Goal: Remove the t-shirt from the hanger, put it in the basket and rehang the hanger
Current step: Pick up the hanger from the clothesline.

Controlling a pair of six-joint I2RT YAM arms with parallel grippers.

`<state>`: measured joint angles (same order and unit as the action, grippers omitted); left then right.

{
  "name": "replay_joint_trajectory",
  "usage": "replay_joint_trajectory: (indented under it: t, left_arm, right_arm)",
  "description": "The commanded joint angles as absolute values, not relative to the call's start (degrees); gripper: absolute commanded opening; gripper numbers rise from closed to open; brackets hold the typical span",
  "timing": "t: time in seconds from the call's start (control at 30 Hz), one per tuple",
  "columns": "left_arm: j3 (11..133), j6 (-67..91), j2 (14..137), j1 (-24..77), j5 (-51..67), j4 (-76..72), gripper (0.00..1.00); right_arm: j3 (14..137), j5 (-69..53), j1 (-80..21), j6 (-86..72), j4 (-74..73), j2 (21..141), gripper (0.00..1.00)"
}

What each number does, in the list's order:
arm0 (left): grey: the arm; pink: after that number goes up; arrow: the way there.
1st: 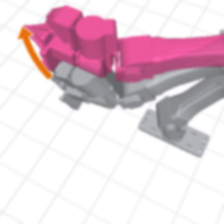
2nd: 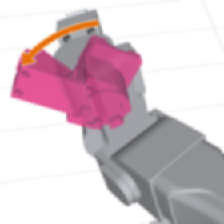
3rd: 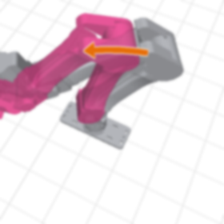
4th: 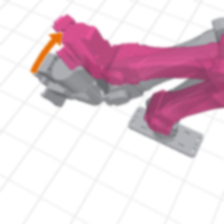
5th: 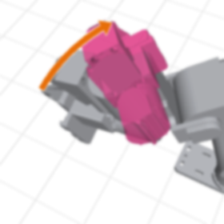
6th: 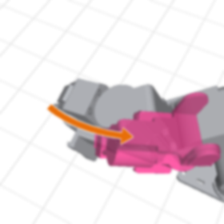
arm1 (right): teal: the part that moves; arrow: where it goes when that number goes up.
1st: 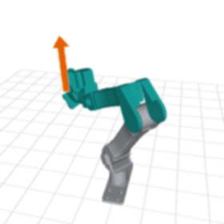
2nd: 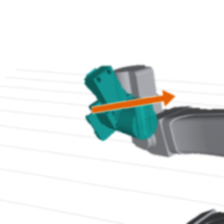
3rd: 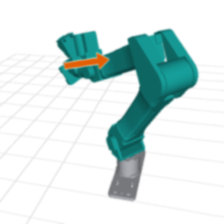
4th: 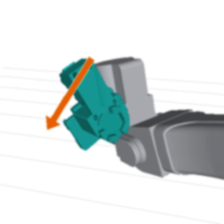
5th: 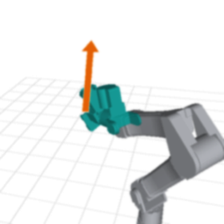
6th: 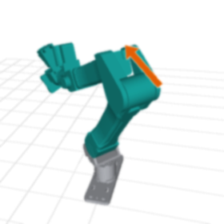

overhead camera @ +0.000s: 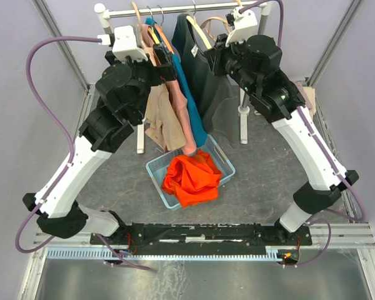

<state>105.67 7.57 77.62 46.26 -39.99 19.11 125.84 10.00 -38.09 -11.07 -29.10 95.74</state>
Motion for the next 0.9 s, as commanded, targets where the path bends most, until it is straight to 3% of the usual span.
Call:
replay_joint_trajectory:
  t: [0.0, 0.27, 0.6, 0.87]
  left_arm:
    - [110.69, 6.05, 80.3, 42.67, -33.52, 16.07, 0.96]
    - [115.3, 9.54, 86.99, 37.06, -17.44, 13.93, 0.94]
    - [127.02, 11.79, 97.53, 36.3, -2.88, 13.64, 0.91]
    - [122.49, 13.93, 95.44, 36.34, 4.8, 7.52, 0.91]
  right_arm:
    - [123.17, 8.59, -37.84, -11.11, -23.45, 89.29, 0.01]
    - [114.03, 6.78, -37.8, -12.46, -24.74, 78.64, 0.01]
    - [111.78, 6.67, -37.87, -14.48, -28.33, 71.42, 0.01]
    - [111.03, 7.21, -37.86, -14.05, -28.78, 69.97, 0.01]
